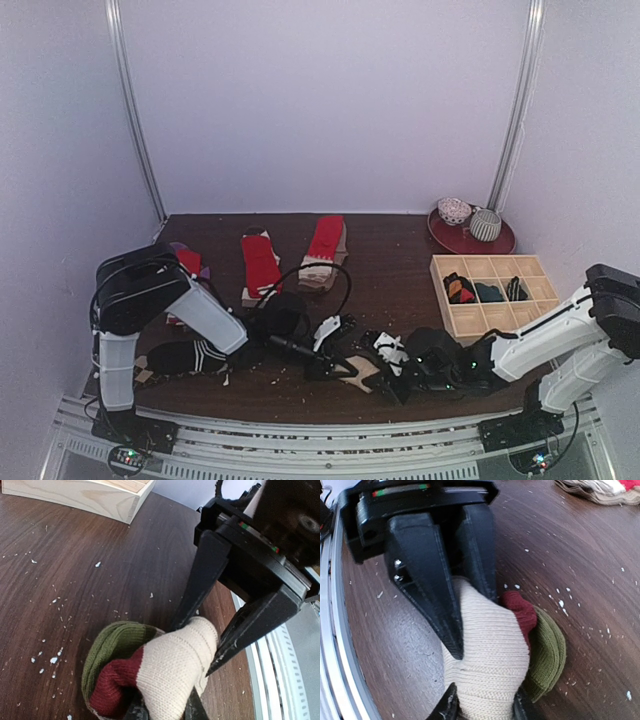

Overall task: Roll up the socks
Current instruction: Roll a pair of socks at the center of the board.

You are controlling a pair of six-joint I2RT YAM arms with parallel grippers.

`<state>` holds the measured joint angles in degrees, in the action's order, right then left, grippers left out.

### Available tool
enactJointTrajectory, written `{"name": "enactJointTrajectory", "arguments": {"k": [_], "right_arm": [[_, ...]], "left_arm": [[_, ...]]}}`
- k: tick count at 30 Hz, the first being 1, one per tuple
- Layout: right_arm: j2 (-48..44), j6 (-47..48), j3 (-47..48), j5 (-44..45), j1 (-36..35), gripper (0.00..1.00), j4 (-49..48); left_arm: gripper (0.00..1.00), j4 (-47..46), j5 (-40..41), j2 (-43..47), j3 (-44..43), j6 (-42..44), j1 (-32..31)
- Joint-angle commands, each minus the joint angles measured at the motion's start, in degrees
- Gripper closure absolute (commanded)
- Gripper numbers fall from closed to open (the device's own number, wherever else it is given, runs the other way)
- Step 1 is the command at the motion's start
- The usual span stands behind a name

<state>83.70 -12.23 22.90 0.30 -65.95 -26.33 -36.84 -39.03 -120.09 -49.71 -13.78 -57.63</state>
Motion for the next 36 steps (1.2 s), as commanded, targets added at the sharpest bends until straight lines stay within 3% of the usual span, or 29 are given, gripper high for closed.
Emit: {"name": "enactJointTrajectory", "arguments": {"k": [1,5,8,11,12,13,14,15,22,27,30,33,36], "right_arm": [[1.36,-2.89,-0.27,0.42,-0.1,0.74,1.64],[2.22,-7.01,-1.31,-8.21,3.88,0.79,1.23],[4.49,-9.11,-2.11,-16.7,7.83,0.79,1.85],[8.4,-9.82,-0.94,-22.87,10.55,0.79,4.35],[9.82,-9.71,-0.14,-24.47,11.11,0.8,5.62],[11.1,-9.55,0.59,-25.33,11.32,0.8,6.76],[12.27,-9.27,1.24,-26.37,11.55,0.8,7.65],[13.2,-9.08,1.74,-26.94,11.76,0.8,8.67],[16.81,-8.27,5.51,-33.3,15.54,0.8,14.6],[16.84,-7.02,7.84,-35.71,17.68,0.8,18.99],[17.18,-6.09,8.8,-36.09,18.1,0.8,20.78],[18.19,-5.53,9.77,-37.01,18.55,0.8,21.7],[19.26,-4.62,11.03,-37.45,18.77,0.8,23.16]], "left_arm": [[1.0,30.45,4.46,-9.24,4.26,0.41,-1.52],[0.96,29.21,5.43,-6.56,4.23,1.15,-1.4],[0.71,27.25,5.48,-2.59,3.85,2.98,-1.0],[0.66,24.13,5.7,3.21,3.51,6.05,-0.91],[0.54,22.96,6.09,5.23,3.42,7.31,-0.9],[0.35,21.82,6.33,7.06,3.33,8.62,-0.91],[0.07,20.67,6.78,8.66,3.32,9.99,-0.91],[0.02,19.25,7.03,10.06,3.34,11.55,-0.91],[0.02,7.27,13.36,17.64,9.55,20.85,-0.84],[0.02,-4.92,23.37,28.28,19.52,22.39,-0.01],[0.02,-8.08,24.62,33.82,23.06,22.33,2.07],[0.02,-9.91,16.84,33.8,22.82,15.85,6.5],[0.02,-14.13,-6.75,28.67,21.01,13.22,11.31]]}}
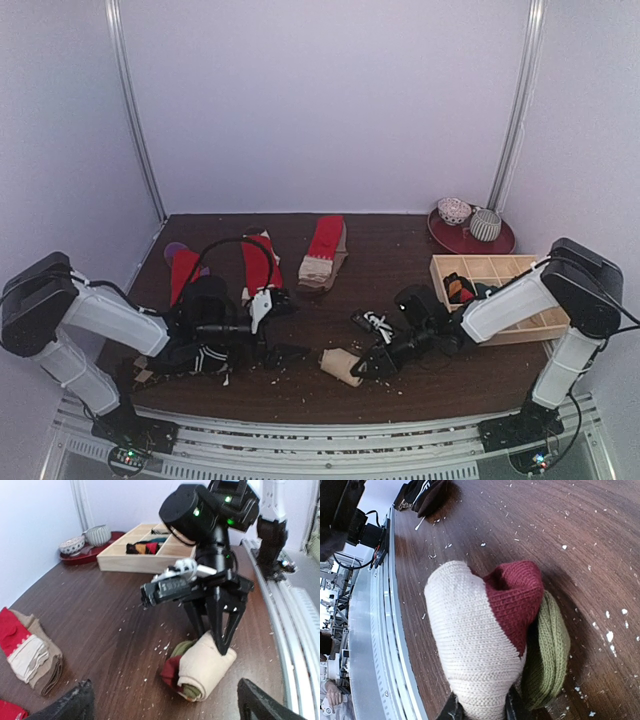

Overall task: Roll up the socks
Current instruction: Roll a pair of socks at the center of the board.

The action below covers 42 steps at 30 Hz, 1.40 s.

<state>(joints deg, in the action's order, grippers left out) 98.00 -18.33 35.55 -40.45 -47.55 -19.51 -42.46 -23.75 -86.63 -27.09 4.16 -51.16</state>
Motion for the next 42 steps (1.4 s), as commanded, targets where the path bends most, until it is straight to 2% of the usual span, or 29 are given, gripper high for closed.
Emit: {"name": "enactJointTrajectory", "arguments": {"k": [1,5,8,15,24,28,33,38,40,42], "right_arm": [[5.39,1.98,-1.14,2.98,0.55,0.8,16.97],[7.32,4.06,0.82,1.58,1.54,0.8,19.63],[8.26,5.01,1.8,0.89,2.2,0.8,20.54],[10.05,7.14,3.89,0.22,2.91,0.8,23.45],[9.67,8.04,4.07,0.98,3.27,0.8,24.88],[9.75,8.28,4.11,0.77,3.43,0.8,25.04],[9.98,8.66,4.36,0.62,3.51,0.8,25.69],[10.1,8.92,4.7,0.59,3.52,0.8,26.35],[10.11,8.97,4.83,0.55,3.57,0.8,26.45],[10.02,8.98,5.01,0.58,3.65,0.79,26.61]], "left_arm": [[0.02,-9.64,-25.87,-6.61,-2.34,-5.3,5.07],[0.02,-10.08,-30.97,-12.85,-5.18,-3.69,5.02],[0.15,-9.17,-32.01,-16.16,-7.31,-3.92,5.02],[0.21,4.29,-26.59,-19.79,-12.85,1.21,2.83],[0.22,8.95,-22.0,-24.63,-17.69,0.97,2.01],[0.27,9.91,-19.77,-26.72,-19.29,0.54,1.03],[0.4,10.64,-19.76,-28.42,-20.88,-0.13,0.63],[0.48,12.2,-20.34,-29.3,-22.17,-0.23,-0.29],[0.57,13.46,-20.59,-29.89,-22.96,-0.14,-0.86],[0.8,15.42,-20.53,-30.67,-23.91,0.2,-1.49]]}}
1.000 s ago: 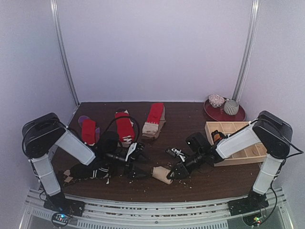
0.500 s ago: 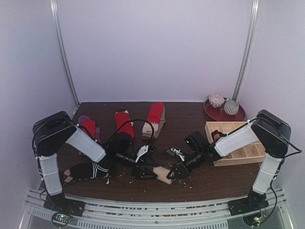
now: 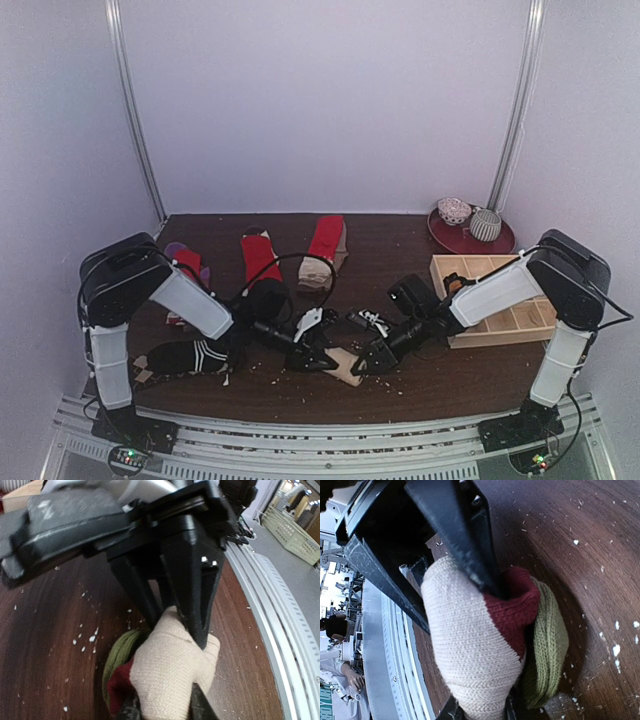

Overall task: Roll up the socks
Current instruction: Roll a pair of socks at the center of the board.

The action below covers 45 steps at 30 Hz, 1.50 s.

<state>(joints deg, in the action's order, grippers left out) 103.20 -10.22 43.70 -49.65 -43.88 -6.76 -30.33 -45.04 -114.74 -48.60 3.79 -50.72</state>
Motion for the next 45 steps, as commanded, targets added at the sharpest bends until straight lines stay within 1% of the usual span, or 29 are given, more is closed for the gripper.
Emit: {"name": "enactJointTrajectory", "arguments": {"k": [1,2,5,10,11,12,15,18,21,26,28,32,39,43,45], "right_arm": [[4.78,0.94,-3.06,9.68,-0.03,0.8,14.02],[4.77,1.06,-3.02,9.66,0.01,0.79,14.18],[4.16,1.08,-2.79,10.16,0.1,0.78,14.2],[1.3,0.93,-1.77,12.66,0.25,0.76,13.49],[0.34,0.65,-1.46,13.78,0.28,0.7,12.89],[-0.71,0.38,-1.23,15.37,0.27,0.67,11.95],[-5.21,0.12,-0.4,21.3,0.1,0.65,9.52],[-12.93,2.06,-0.52,28.63,-0.58,0.53,6.32],[-19.43,5.47,-2.25,34.34,-2.47,0.48,2.87],[-25.88,10.21,-8.08,38.39,-8.49,0.39,-4.72],[-25.42,11.05,-9.32,39.95,-10.92,0.36,-6.22],[-21.73,8.77,-10.34,39.68,-12.95,0.34,-9.13],[-18.07,7.29,-11.31,40.09,-14.35,0.29,-12.83],[-16.22,6.1,-11.14,37.61,-15.05,0.3,-14.6],[-15.28,5.56,-10.9,36.78,-15.48,0.35,-14.86]], "left_arm": [[0.93,4.17,0.79,-2.87,-2.67,0.51,-2.27],[1.0,4.96,1.16,-3.2,-2.83,0.32,-2.61],[1.0,7.43,3.05,-3.39,-2.42,-1.21,-3.21],[1.0,11.3,5.95,-2.64,1.36,-8.36,-3.25],[1.0,12.09,6.75,-2.72,2.75,-10.19,-3.26],[1.0,12.61,7.18,-2.95,3.87,-11.52,-3.25],[1.0,13.09,8.49,-3.66,7.48,-15.2,-3.29],[1.0,12.27,8.27,-4.34,10.4,-17.91,-3.24],[1.0,13.46,8.25,-4.85,11.0,-18.64,-3.29],[1.0,17.55,8.51,-5.07,9.15,-17.75,-3.16],[1.0,18.67,8.54,-5.35,8.38,-17.4,-3.17],[1.0,19.84,8.31,-5.91,7.44,-16.92,-3.16],[1.0,20.34,8.06,-6.18,7.2,-16.59,-3.16],[1.0,20.31,8.23,-6.28,7.2,-16.36,-3.2],[1.0,20.23,8.27,-6.36,7.2,-16.36,-3.16]]}}
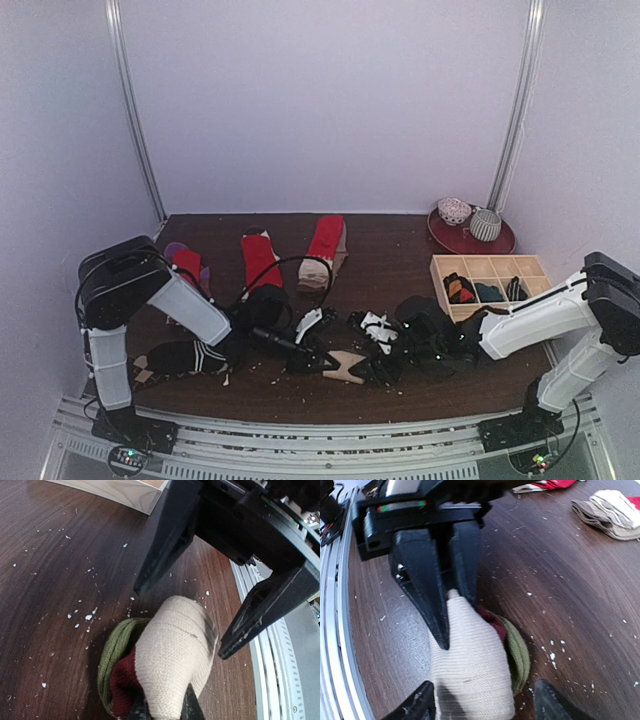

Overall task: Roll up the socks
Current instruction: Roll a pair of socks at the center of the board.

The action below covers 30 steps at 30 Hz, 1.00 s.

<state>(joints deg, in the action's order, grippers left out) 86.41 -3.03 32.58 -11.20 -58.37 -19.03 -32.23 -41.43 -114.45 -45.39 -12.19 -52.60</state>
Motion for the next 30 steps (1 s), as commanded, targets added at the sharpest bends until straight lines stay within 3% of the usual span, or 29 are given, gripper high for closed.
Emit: {"name": "enactJointTrajectory", "arguments": {"k": [1,7,9,10,11,12,13,23,30], "right_arm": [[2.1,-1.94,0.43,-2.28,-1.02,0.41,-2.5],[6.3,-5.52,0.21,-8.04,-0.97,0.65,-2.78],[7.89,-7.28,0.17,-9.25,-0.94,0.69,-1.92],[8.49,-8.33,0.08,-10.35,-0.58,0.72,-1.62],[9.0,-9.67,0.09,-11.77,0.02,0.73,-1.44],[9.49,-10.58,0.18,-12.97,0.55,0.73,-0.93],[9.9,-11.3,0.32,-13.95,0.9,0.73,-0.08],[14.76,-13.45,4.31,-23.93,5.99,0.73,14.0],[18.07,-11.12,6.04,-28.75,9.02,0.73,20.42]], "left_arm": [[1.0,22.12,4.75,-6.66,3.99,-0.34,-1.32],[1.0,21.8,5.2,-6.31,3.56,-0.04,-1.28],[0.91,20.93,7.11,-4.91,3.51,0.37,-1.32],[0.83,20.31,8.13,-3.3,3.47,0.97,-1.28],[0.6,19.72,8.76,-1.88,3.31,1.81,-1.29],[0.2,19.33,9.46,-0.59,2.92,2.75,-1.28],[0.04,18.89,9.79,1.04,2.33,3.95,-1.28],[0.02,1.39,15.1,13.48,4.87,18.11,-1.28],[0.02,-6.64,4.61,8.68,5.08,22.21,-0.85]]}}
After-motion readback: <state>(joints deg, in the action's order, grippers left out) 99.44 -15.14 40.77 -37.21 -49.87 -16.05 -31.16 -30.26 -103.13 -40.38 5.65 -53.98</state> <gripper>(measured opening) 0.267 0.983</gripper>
